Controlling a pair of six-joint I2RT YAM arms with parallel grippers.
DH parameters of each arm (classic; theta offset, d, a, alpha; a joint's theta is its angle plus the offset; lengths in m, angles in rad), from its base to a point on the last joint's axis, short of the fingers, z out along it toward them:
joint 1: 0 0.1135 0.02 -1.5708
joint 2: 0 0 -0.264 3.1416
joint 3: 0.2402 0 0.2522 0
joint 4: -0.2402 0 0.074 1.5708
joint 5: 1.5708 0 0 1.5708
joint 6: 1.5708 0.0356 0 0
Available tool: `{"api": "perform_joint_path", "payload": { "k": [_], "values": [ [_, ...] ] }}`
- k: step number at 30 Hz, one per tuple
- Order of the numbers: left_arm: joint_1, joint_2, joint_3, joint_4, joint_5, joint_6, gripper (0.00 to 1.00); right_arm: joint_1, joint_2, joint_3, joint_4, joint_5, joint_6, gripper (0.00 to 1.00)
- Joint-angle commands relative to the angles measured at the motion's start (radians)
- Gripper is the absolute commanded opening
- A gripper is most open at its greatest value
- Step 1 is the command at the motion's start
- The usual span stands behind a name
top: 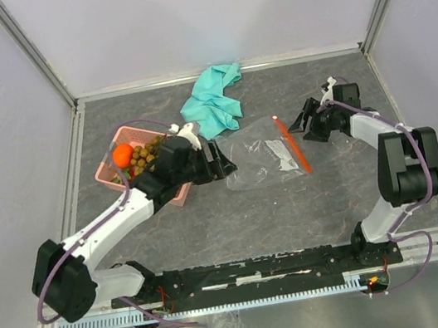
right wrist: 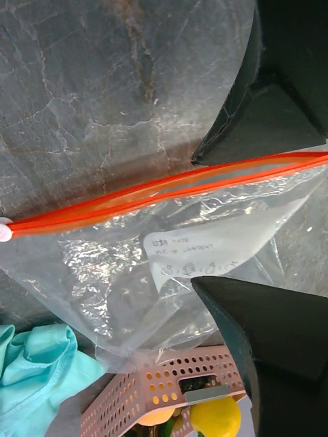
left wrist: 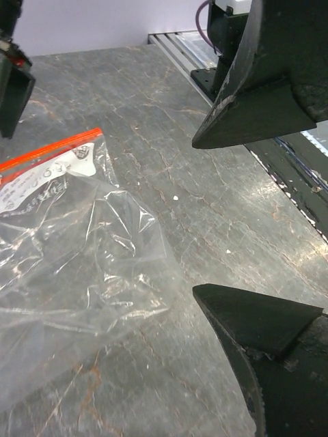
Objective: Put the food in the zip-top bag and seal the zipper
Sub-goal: Pick up the zipper food storage bag at the center of the board.
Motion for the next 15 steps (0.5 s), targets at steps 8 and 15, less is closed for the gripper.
{"api": "perform_joint_path", "payload": {
  "k": [8,15],
  "values": [
    [-0.08,0.236,0.151,0.007,-0.073,0.092,0.85,-0.003,0.174,0.001,0.25,-0.168,0.102,0.73],
    [-0.083,0.337,0.181,-0.019,-0.078,0.121,0.84,-0.003,0.15,-0.029,0.316,-0.245,0.122,0.67]
  ]
}}
